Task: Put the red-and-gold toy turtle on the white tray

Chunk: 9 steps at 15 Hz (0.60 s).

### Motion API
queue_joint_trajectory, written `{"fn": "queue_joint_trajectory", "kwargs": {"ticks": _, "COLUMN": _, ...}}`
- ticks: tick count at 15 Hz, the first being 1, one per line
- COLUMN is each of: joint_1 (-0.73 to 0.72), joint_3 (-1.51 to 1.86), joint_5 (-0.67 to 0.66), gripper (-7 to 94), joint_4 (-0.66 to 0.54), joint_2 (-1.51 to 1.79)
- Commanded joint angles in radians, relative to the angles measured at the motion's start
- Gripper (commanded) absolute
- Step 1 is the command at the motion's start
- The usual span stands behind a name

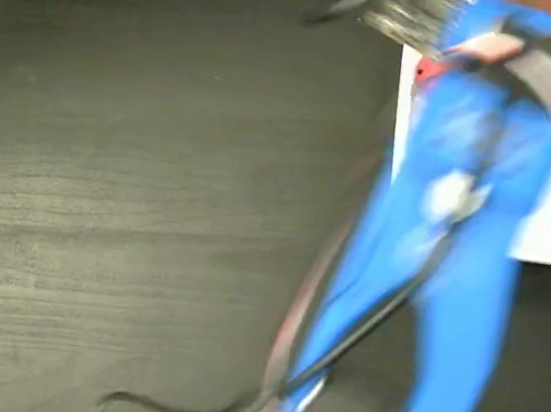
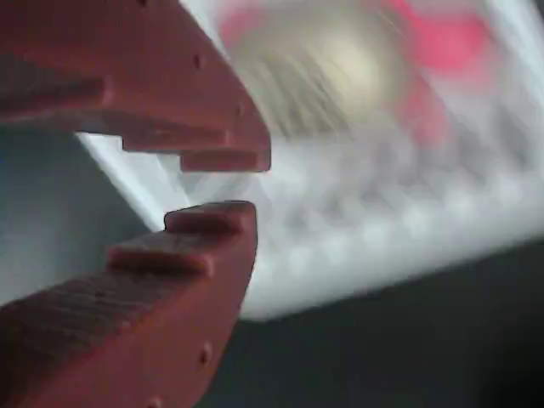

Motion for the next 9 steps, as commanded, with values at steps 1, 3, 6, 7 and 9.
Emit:
{"fn": "queue_joint_trajectory", "kwargs": {"ticks": 1, "joint_1": -0.152, "joint_3": 0.232, "joint_5": 0.052, "gripper": 0, "joint_4": -0.192, "joint_2": 0.342}}
{"fn": "queue_joint_trajectory", "kwargs": {"ticks": 3, "joint_1": -0.273, "joint_3": 0.471, "joint_5": 0.058, "gripper": 0, "joint_4": -0.287, "joint_2": 0.551}}
{"fn": "queue_joint_trajectory", "kwargs": {"ticks": 6, "joint_1": -0.382, "joint_3": 0.902, "joint_5": 0.017, "gripper": 0, "joint_4": -0.456, "joint_2": 0.879}}
{"fn": "queue_joint_trajectory", "kwargs": {"ticks": 7, "joint_1": -0.405, "joint_3": 1.035, "joint_5": -0.005, "gripper": 0, "joint_4": -0.494, "joint_2": 0.974}}
{"fn": "queue_joint_trajectory", "kwargs": {"ticks": 9, "joint_1": -0.446, "joint_3": 1.246, "joint_5": -0.032, "gripper": 0, "joint_4": -0.511, "joint_2": 1.149}}
